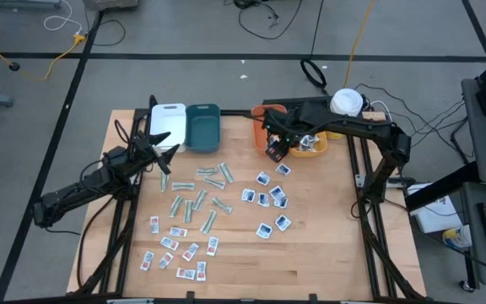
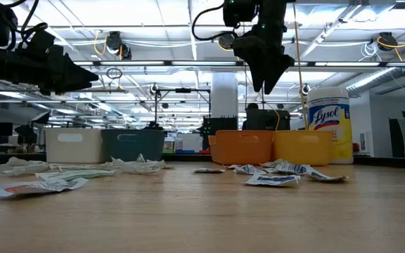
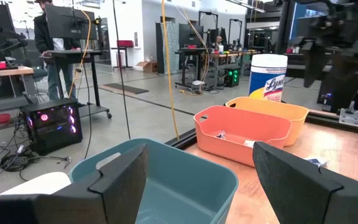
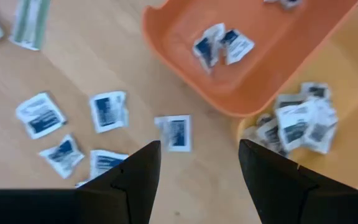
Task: Pick & Place First Aid Supplies
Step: Put the alcohol pad into the orange bin
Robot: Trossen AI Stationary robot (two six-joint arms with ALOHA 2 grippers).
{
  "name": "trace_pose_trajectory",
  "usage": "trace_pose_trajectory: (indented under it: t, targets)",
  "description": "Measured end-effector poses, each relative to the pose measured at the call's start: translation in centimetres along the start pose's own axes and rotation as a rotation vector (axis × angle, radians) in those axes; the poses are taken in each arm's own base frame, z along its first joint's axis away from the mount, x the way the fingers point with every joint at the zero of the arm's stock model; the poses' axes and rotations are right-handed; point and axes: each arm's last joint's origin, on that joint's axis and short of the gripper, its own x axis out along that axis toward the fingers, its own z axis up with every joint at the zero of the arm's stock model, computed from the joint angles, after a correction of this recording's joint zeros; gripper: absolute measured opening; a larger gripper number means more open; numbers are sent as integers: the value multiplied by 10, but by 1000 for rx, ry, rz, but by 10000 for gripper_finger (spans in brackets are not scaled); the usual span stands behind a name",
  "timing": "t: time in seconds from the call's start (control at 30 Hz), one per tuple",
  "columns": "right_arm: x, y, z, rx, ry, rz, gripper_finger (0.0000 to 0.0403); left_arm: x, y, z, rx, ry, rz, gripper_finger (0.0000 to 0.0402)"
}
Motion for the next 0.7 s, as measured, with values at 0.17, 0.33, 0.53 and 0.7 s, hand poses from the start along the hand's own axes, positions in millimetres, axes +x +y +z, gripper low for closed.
trace_pose_trajectory:
  t: [0.17,0.33,0.53,0.7]
  targets:
    - [-1,9,-5,29,5,5,210,0,0,0,0,0,0,296]
    - [11,18,-13,15,8,9,210,0,0,0,0,-1,0,296]
    - [55,29,-35,-10,77,33,210,0,0,0,0,0,0,296]
    - [91,32,-53,-58,61,43,210,0,0,0,0,0,0,296]
